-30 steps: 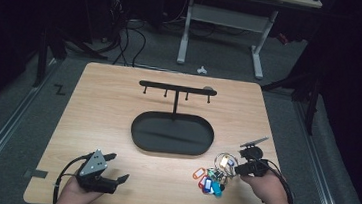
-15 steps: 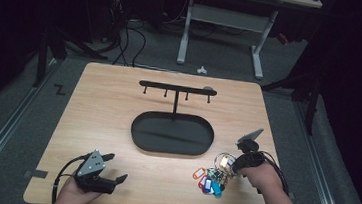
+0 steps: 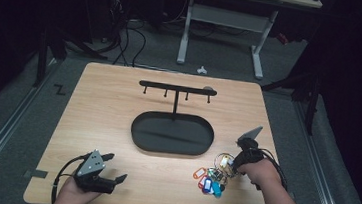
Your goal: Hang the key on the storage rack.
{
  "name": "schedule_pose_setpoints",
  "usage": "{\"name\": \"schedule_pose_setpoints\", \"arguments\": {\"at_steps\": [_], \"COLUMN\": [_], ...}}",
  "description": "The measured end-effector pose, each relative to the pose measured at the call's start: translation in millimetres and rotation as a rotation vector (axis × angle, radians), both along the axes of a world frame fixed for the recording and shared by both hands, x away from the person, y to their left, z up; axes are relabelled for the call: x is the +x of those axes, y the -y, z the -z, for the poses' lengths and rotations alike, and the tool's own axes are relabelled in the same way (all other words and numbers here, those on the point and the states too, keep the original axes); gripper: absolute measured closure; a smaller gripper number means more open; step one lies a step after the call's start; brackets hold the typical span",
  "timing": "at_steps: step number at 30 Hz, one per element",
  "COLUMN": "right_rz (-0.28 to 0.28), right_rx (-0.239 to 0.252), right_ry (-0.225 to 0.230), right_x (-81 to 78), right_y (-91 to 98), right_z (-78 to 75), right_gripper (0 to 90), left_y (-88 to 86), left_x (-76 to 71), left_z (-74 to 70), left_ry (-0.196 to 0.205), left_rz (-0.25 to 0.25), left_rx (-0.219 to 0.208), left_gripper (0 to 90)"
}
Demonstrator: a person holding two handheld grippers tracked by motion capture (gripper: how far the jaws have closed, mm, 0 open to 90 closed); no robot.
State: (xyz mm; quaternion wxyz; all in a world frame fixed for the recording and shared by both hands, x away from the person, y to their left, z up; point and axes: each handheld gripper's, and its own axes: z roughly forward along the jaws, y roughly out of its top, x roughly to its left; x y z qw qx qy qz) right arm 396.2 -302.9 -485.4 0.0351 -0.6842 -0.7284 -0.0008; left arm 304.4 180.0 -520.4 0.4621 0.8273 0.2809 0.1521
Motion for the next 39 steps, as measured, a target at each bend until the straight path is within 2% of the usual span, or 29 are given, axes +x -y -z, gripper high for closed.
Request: {"name": "schedule_pose_setpoints", "arguments": {"at_steps": [6, 9, 11, 15, 19, 26, 29, 33, 39], "right_rz": [-0.007, -0.053, -0.096, -0.134, -0.142, -0.129, -0.128, -0.136, -0.165], "right_rx": [-0.011, -0.044, -0.063, -0.091, -0.101, -0.088, -0.072, -0.052, -0.046], "right_ry": [0.003, 0.019, 0.036, 0.057, 0.047, 0.028, 0.031, 0.027, 0.022], "right_x": [0.3, -1.1, -1.6, -0.2, 1.0, -0.1, -0.5, -0.8, 0.2], "right_y": [-2.1, -4.4, -6.7, -11.4, -13.8, -11.6, -9.8, -9.7, -9.3], "right_z": [1.3, 1.7, 1.6, 1.5, -0.4, 0.5, 1.7, 1.8, 1.7], "right_gripper": [78.1, 85.9, 86.5, 86.4, 84.3, 76.4, 77.8, 84.5, 86.3], "left_y": [-0.4, -0.4, -0.3, -0.5, -0.6, -1.4, -1.3, -0.2, 0.5], "left_x": [0.0, -0.2, -0.2, 0.1, 0.3, -0.3, -0.3, -0.4, -0.4], "left_z": [0.2, 0.1, 0.1, 0.2, 0.5, 0.3, 0.6, 1.0, 1.0], "left_ry": [0.001, 0.001, 0.001, -0.002, -0.004, -0.002, -0.001, -0.002, -0.002], "left_rz": [-0.006, -0.005, -0.004, -0.002, -0.003, -0.004, -0.005, 0.0, 0.006], "left_rx": [-0.003, -0.002, -0.001, 0.003, 0.004, 0.002, 0.0, 0.003, 0.008], "left_gripper": [16.0, 16.0, 16.0, 16.0, 16.0, 16.1, 16.1, 16.2, 16.2]}}
